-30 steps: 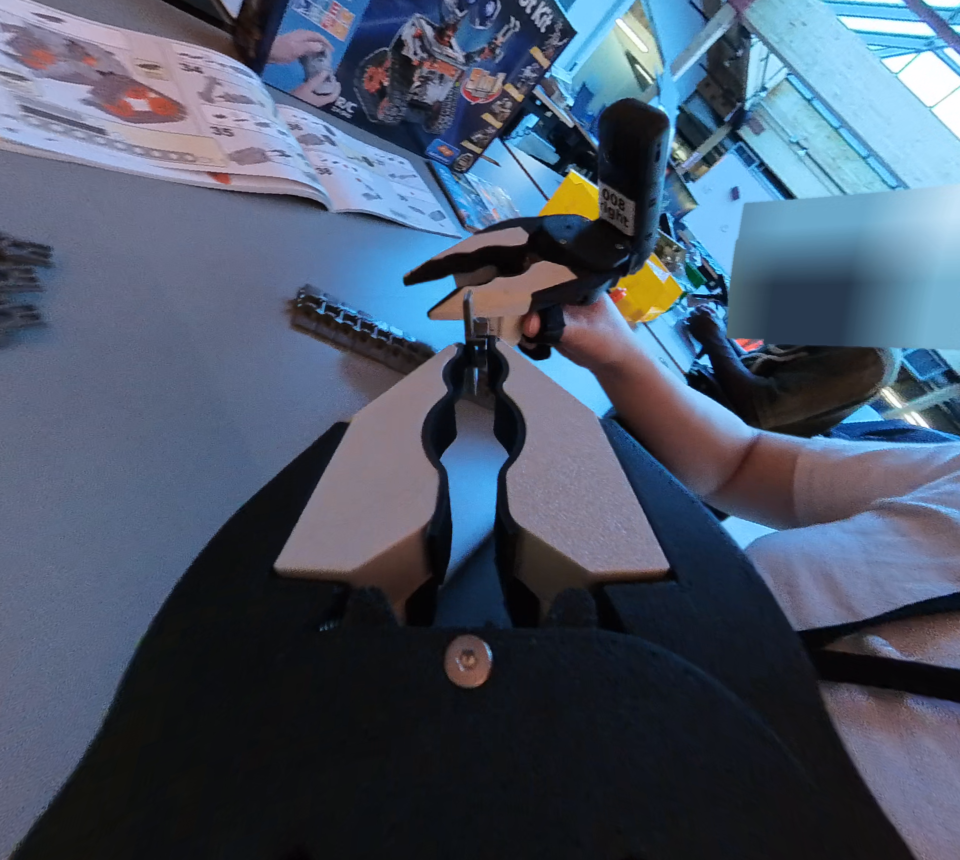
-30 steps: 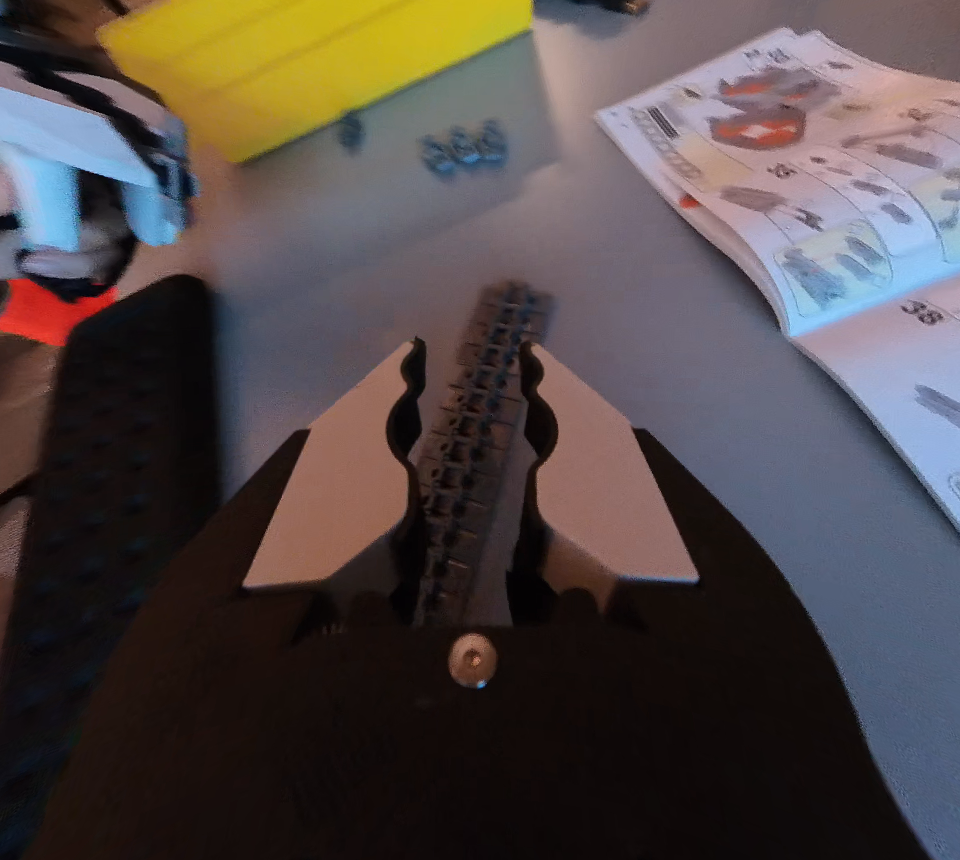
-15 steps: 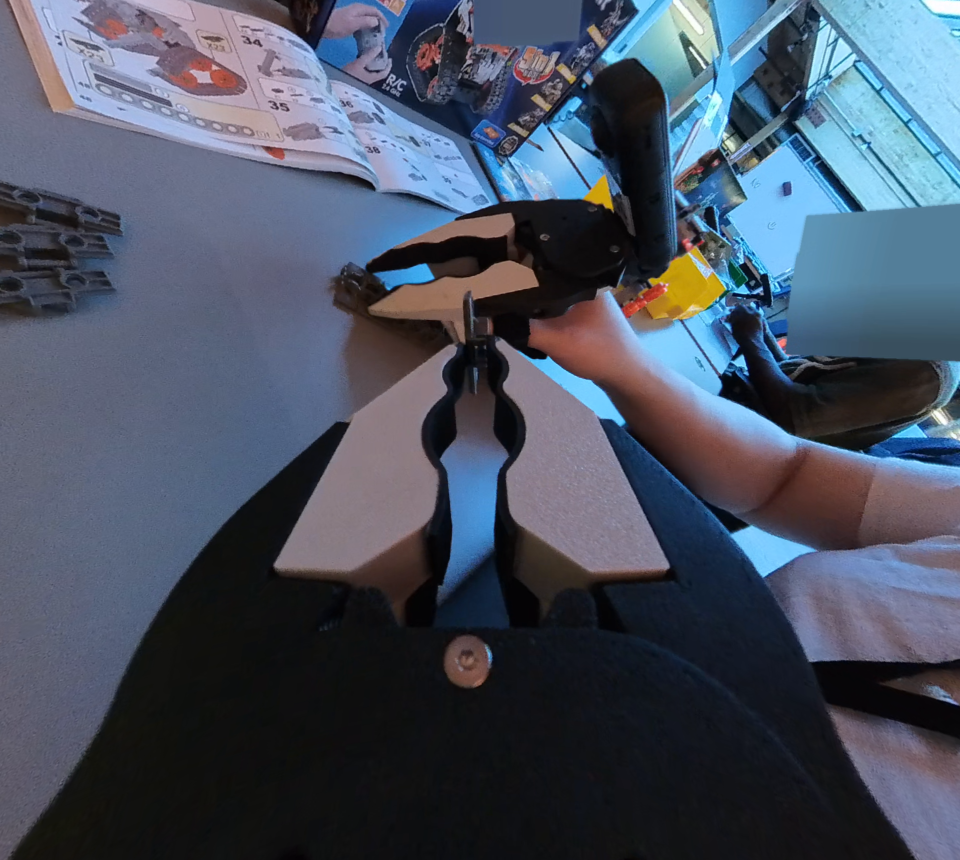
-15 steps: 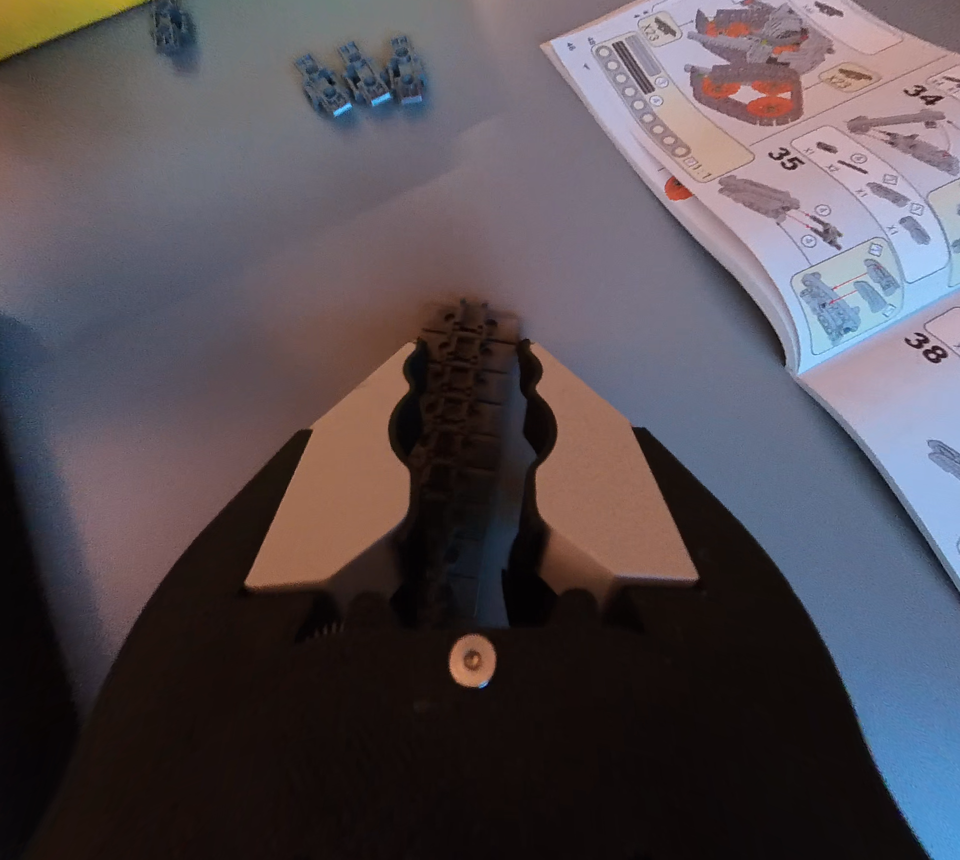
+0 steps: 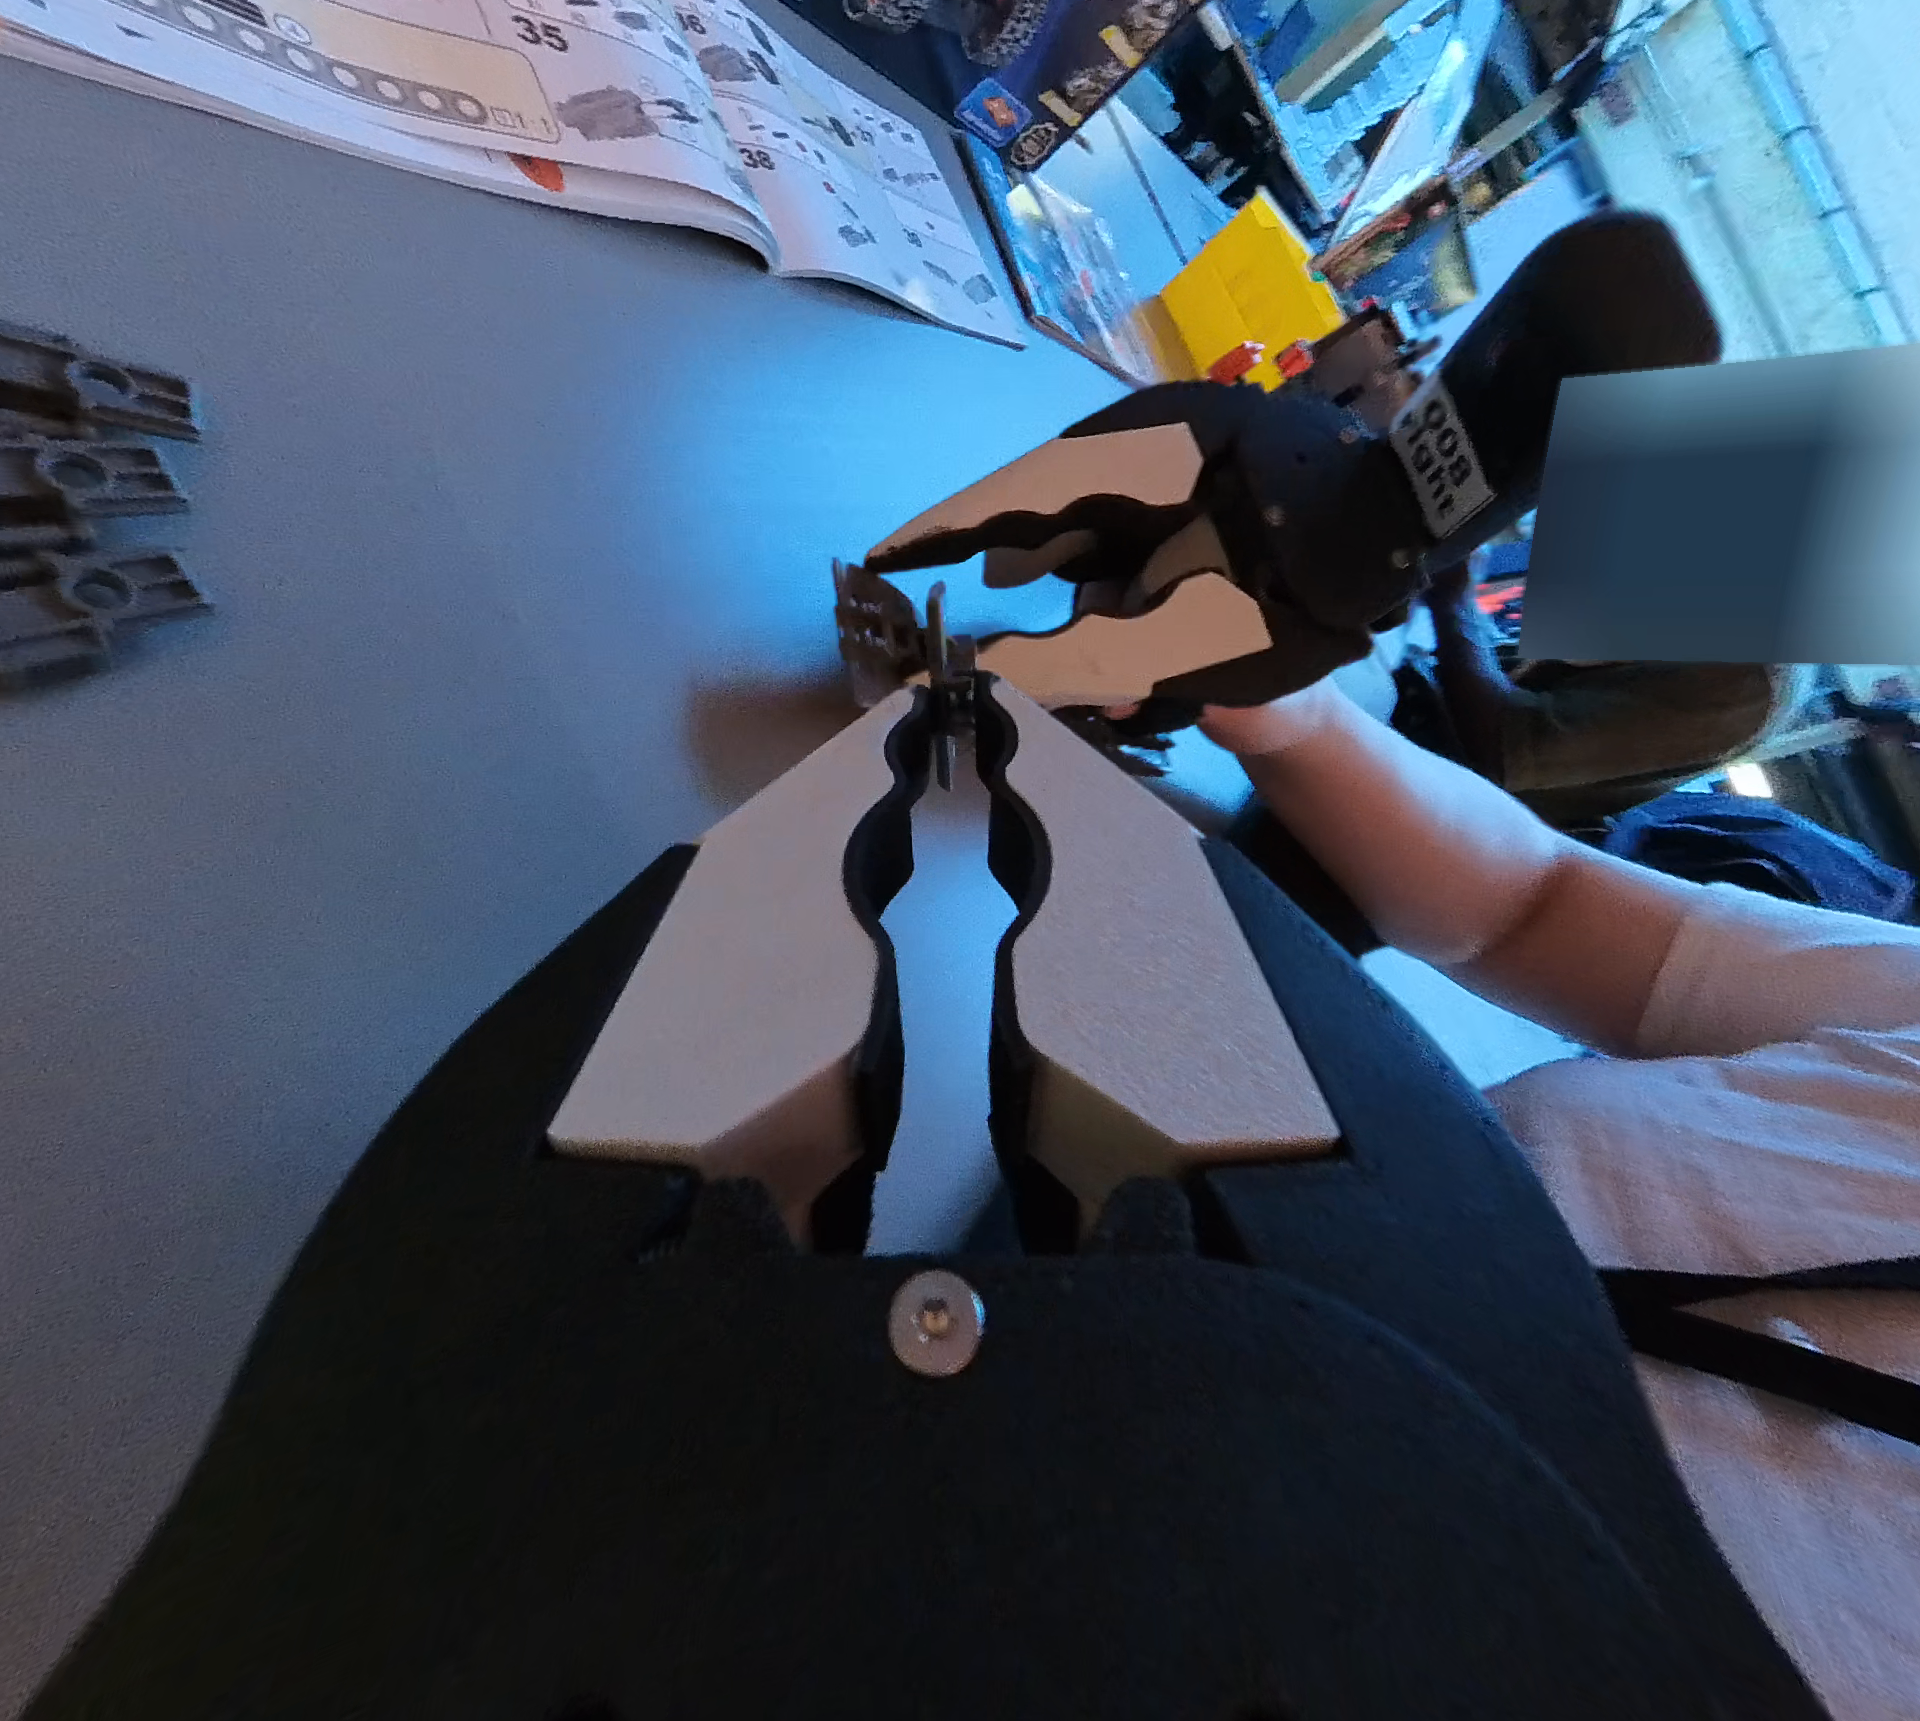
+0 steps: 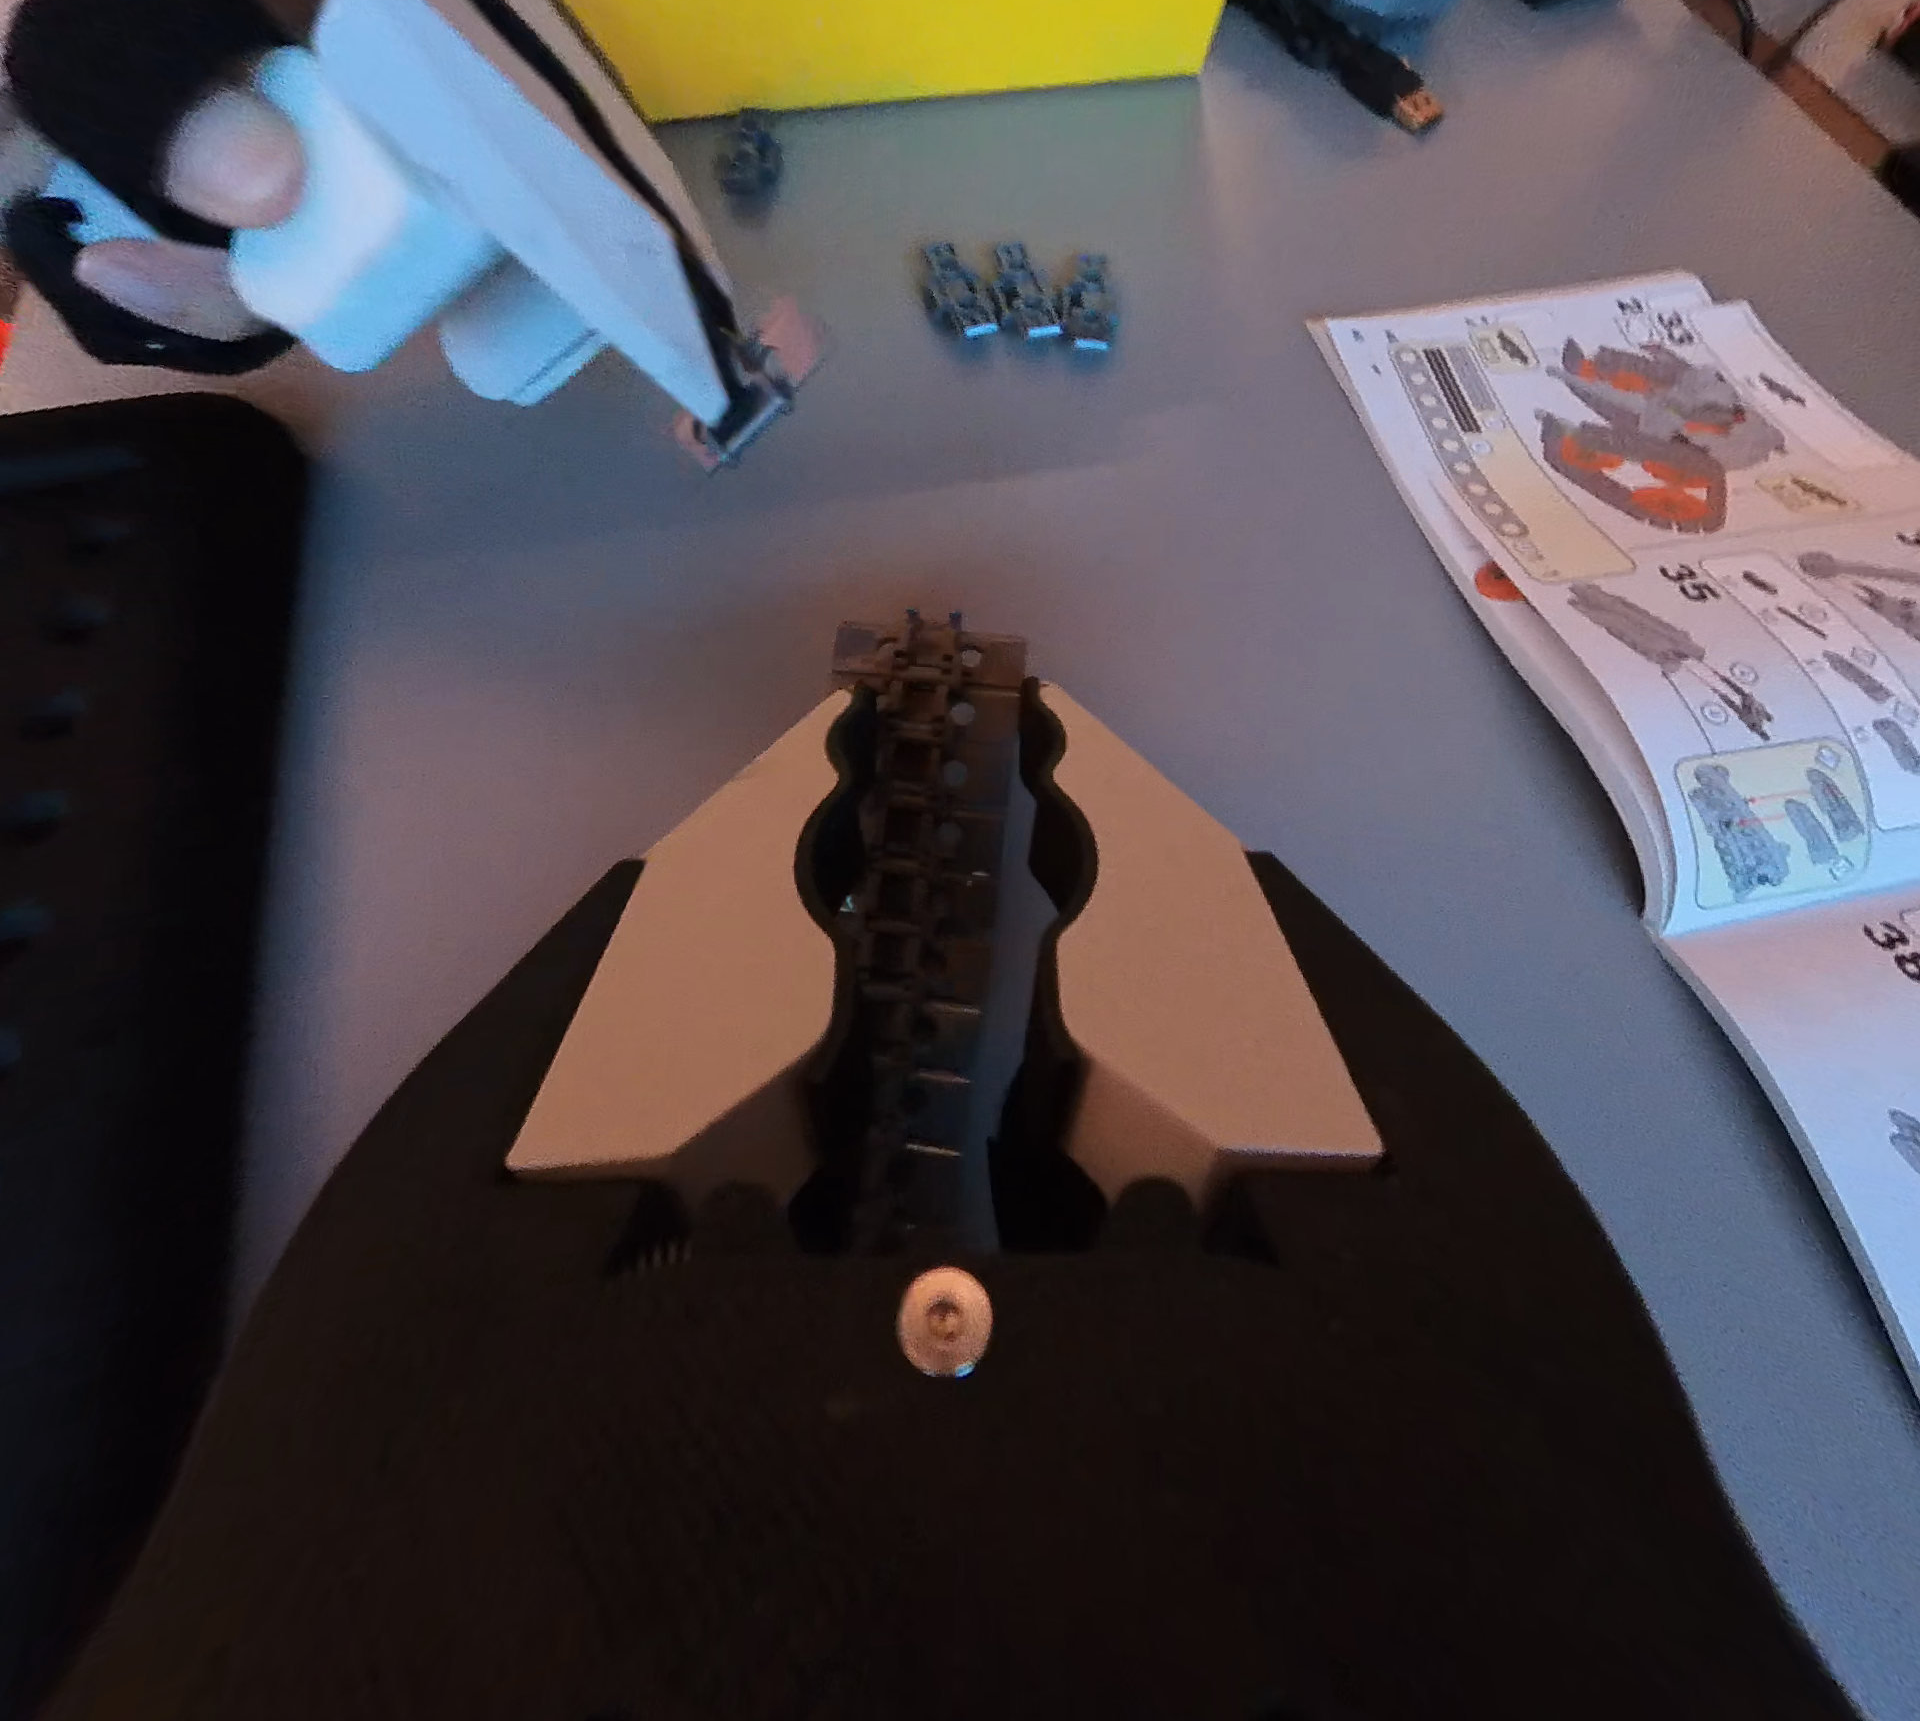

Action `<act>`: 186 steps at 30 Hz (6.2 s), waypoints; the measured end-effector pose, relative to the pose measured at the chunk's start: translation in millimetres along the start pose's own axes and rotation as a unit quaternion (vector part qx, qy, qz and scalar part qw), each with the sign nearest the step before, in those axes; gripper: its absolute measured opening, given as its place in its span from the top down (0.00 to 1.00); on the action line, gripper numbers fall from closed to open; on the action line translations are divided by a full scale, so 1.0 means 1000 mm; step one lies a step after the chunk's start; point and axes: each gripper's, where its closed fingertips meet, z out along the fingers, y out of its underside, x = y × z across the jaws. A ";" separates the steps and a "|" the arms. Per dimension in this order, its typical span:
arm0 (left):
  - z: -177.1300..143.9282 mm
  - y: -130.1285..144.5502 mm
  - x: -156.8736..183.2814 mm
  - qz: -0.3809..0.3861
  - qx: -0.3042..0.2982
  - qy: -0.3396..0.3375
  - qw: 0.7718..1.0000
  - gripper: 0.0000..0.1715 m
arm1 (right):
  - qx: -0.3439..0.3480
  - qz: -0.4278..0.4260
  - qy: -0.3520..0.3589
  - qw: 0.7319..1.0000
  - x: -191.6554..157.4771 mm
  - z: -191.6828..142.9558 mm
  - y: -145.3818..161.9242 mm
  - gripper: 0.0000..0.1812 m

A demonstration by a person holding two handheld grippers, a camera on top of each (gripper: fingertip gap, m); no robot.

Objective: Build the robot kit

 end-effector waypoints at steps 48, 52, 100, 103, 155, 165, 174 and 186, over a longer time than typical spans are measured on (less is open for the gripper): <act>0.015 0.026 0.007 0.021 -0.122 0.074 0.990 0.96 | 0.129 0.113 -0.197 0.965 -0.020 -0.024 -0.030 0.83; 0.014 0.027 0.021 0.062 -0.119 0.059 0.989 0.96 | 0.083 0.217 -0.315 0.920 -0.028 -0.028 -0.026 0.79; 0.025 0.038 0.040 0.187 -0.103 0.012 0.977 0.95 | 0.087 0.192 -0.429 0.879 -0.059 -0.046 -0.029 0.89; 0.026 0.039 0.039 0.181 -0.103 0.015 0.978 0.95 | 0.060 0.180 -0.423 0.886 -0.060 -0.043 -0.016 0.90; 0.017 0.017 0.028 0.180 -0.087 -0.018 0.980 0.97 | 0.026 0.317 -0.464 0.827 -0.056 -0.037 -0.017 0.94; 0.017 0.016 0.024 0.225 -0.097 -0.063 0.967 0.97 | 0.014 0.339 -0.448 0.827 -0.054 -0.031 -0.015 0.97; 0.017 0.015 0.021 0.241 -0.100 -0.081 0.962 0.97 | 0.006 0.375 -0.439 0.817 -0.052 -0.027 -0.014 0.97; 0.018 0.013 0.023 0.275 -0.093 -0.114 0.950 0.97 | 0.018 0.370 -0.421 0.828 -0.049 -0.026 -0.016 0.97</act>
